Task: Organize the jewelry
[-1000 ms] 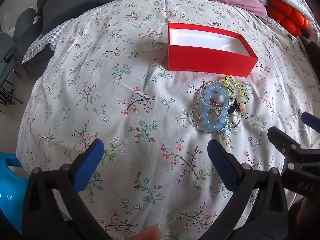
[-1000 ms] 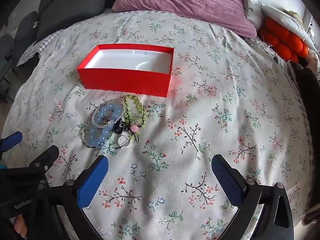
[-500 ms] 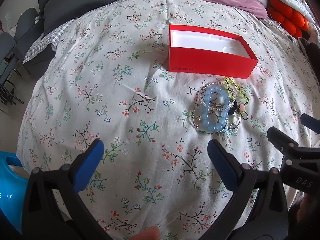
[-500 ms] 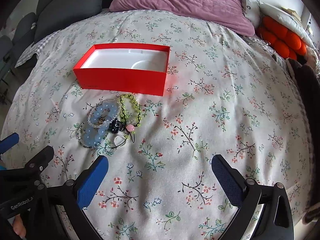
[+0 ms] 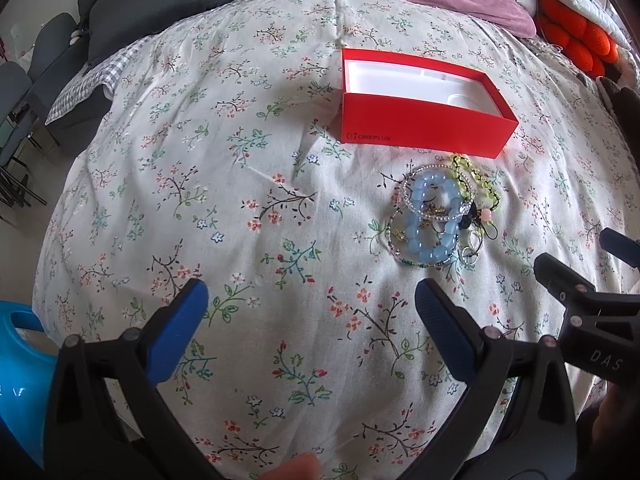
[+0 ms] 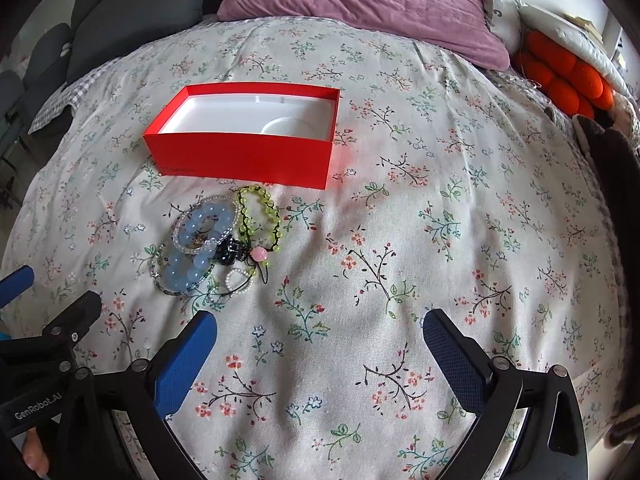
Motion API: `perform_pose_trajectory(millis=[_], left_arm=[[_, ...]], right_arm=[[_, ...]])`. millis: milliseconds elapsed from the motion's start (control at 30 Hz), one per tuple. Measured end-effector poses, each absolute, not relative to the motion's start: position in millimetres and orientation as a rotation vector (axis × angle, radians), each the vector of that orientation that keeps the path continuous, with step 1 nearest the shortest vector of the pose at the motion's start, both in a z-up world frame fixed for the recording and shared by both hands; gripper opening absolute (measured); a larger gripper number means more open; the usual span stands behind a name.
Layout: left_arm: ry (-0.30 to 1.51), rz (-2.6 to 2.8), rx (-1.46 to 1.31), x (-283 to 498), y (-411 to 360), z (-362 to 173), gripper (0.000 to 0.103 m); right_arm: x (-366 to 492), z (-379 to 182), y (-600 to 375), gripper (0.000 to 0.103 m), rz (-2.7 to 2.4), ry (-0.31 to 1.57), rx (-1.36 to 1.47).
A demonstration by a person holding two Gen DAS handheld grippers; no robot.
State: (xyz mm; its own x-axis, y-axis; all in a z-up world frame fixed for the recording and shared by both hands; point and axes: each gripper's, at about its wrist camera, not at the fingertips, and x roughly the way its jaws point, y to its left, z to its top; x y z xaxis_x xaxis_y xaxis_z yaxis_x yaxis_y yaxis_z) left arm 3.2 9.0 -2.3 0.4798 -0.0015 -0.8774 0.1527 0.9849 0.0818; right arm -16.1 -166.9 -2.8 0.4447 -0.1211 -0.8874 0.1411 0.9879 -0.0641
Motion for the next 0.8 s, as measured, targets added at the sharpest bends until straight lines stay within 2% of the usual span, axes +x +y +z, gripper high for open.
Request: perform_pose_trajectory(millis=[800], left_arm=[[1.066, -0.091, 0.146, 3.3, 10.9, -1.5, 0.103]], right_arm=[[-16.9, -3.4, -166.5, 0.103, -0.165, 1.095, 0.017]])
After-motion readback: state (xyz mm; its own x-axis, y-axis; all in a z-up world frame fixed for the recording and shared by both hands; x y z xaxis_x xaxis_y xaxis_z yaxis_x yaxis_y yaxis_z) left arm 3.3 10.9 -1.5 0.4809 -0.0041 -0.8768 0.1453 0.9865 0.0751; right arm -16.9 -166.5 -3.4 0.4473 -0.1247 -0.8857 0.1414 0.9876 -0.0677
